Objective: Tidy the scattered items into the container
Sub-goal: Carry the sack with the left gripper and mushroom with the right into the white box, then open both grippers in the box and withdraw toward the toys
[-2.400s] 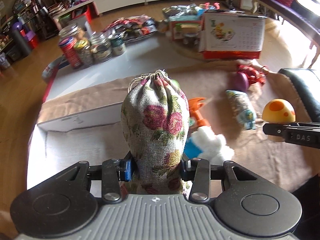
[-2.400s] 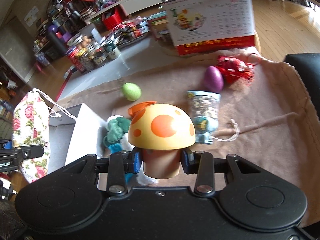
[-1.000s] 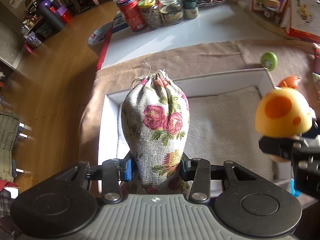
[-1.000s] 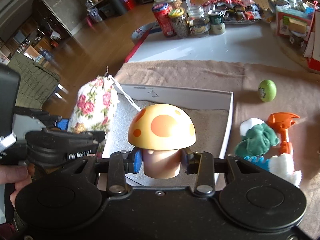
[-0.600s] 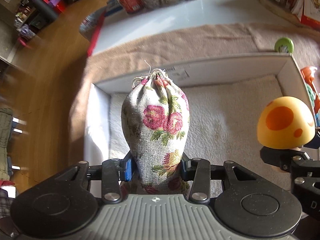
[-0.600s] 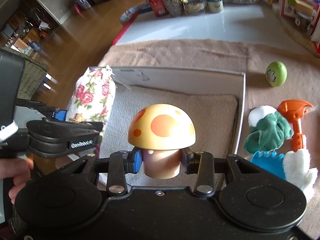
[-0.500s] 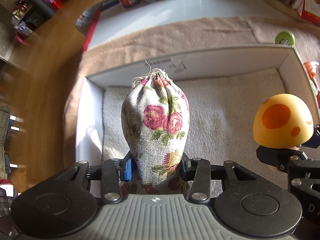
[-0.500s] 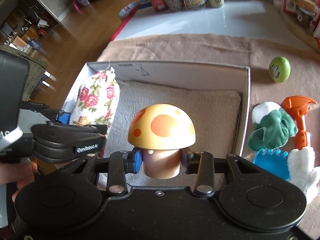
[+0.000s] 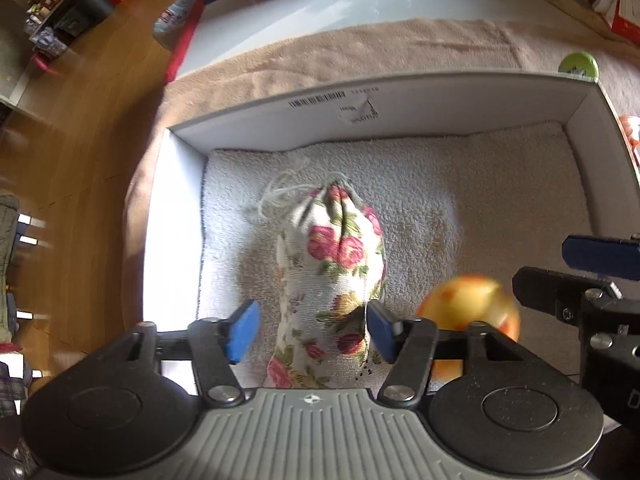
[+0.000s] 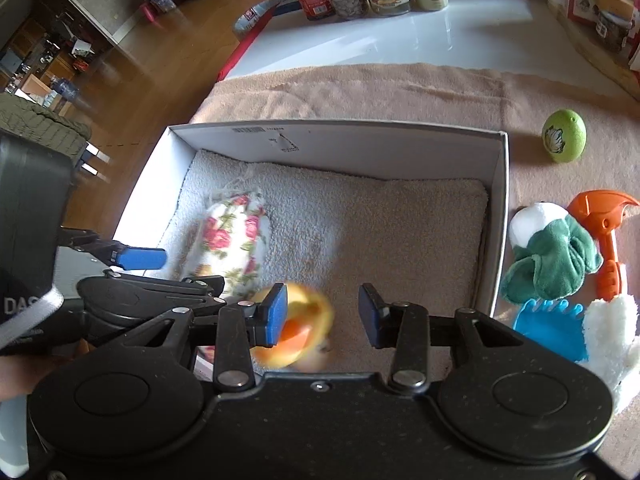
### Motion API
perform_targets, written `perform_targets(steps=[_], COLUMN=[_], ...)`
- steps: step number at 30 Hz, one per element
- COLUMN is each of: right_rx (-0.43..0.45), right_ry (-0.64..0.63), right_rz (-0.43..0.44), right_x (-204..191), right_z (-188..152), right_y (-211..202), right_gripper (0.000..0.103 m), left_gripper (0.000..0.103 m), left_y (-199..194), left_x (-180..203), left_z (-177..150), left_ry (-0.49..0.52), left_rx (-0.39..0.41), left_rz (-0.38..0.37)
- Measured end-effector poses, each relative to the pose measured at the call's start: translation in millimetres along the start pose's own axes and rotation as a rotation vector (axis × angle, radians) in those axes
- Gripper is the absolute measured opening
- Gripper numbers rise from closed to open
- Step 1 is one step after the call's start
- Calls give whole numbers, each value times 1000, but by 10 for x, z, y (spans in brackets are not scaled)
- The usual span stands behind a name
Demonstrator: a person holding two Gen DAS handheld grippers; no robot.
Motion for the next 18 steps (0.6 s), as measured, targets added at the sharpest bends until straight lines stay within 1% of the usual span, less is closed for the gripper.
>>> perform_targets(steps=[1,3,6,11,13,14,17,18], right_rx=[6,20,48,100,119,130,153,157], right_ry=[0,-5,-14,-27,-31,-30,-30,-24], right_rz=[1,1,4,18,23,23,17,18], right_x=[2,4,16,83,133,168,300,354], right_z=[-5,-18,-46,-116,-173,-205,-326,-369], right_y=[-28,-95,-237,-553,-692,-759,-945,-998], right_gripper=[43,43,43,44,46,49,50,50], left_gripper=[63,69,69,71,76,81,84,88], left_y=[-52,-163,-333,-626,-757,-824,-1006,-1057], left_x=[-6,-9,37,269,391,456,691,779], left_z=[1,-23,-100,-310,-399,-439,-542,-570], left_ry=[-2,-14,-23,-21,-14,-12,-1,1], left_rx=[7,23,47,83,101,110,143,150], left_rz=[2,2,-8,-37,-38,-38,-61,-70])
Point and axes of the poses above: each gripper's, at about its wrist camera, not at the fingertips, and y roughly the way its jaws point, x to its right, z to its top, the point moved 6 cm from there along y, roughly the way its jaws point, and after that the axes turned 2 degrees about -x, right-handed, at the moved point
